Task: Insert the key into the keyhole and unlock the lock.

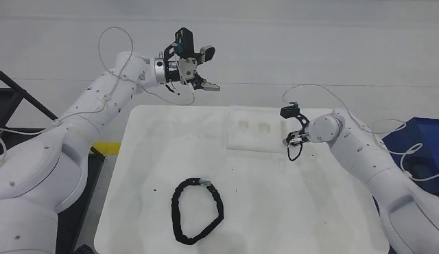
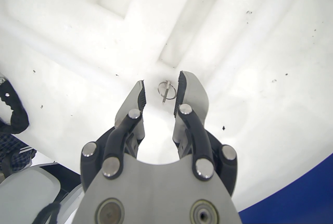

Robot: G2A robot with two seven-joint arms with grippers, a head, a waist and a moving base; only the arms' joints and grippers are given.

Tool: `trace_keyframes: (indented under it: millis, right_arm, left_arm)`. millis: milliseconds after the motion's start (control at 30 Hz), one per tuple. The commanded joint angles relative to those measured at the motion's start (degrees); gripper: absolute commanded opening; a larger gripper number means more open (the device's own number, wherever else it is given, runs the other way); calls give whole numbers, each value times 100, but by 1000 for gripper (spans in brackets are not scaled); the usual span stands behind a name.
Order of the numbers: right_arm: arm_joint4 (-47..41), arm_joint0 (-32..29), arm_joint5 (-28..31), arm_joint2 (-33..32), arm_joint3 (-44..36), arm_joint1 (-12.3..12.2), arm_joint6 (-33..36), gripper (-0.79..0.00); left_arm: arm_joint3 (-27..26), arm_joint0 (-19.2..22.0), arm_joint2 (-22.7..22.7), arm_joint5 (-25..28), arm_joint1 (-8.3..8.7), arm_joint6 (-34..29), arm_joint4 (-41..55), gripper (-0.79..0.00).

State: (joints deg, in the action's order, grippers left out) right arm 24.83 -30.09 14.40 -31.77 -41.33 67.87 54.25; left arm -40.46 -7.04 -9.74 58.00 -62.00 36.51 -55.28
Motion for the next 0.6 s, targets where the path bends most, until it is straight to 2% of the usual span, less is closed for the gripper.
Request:
trace_keyframes:
  millis: [0,200,400,500,567]
  right_arm:
    - [46,1,-26,-8,36,14,-70,-570]
    - [118,-6,-56,-34,171,66,-107,-677]
    - [165,-27,-83,-60,268,116,-94,-674]
    - [174,-18,-62,-88,326,135,-90,-785]
    - [208,-14,-65,-99,343,147,-94,-785]
  left_arm:
    - [0,0,0,0,0,0,1,0]
    - [0,0,0,0,0,0,1,0]
    - [0,0,0,0,0,0,1,0]
    - [0,0,0,0,0,0,1,0]
    - [0,0,0,0,0,0,1,0]
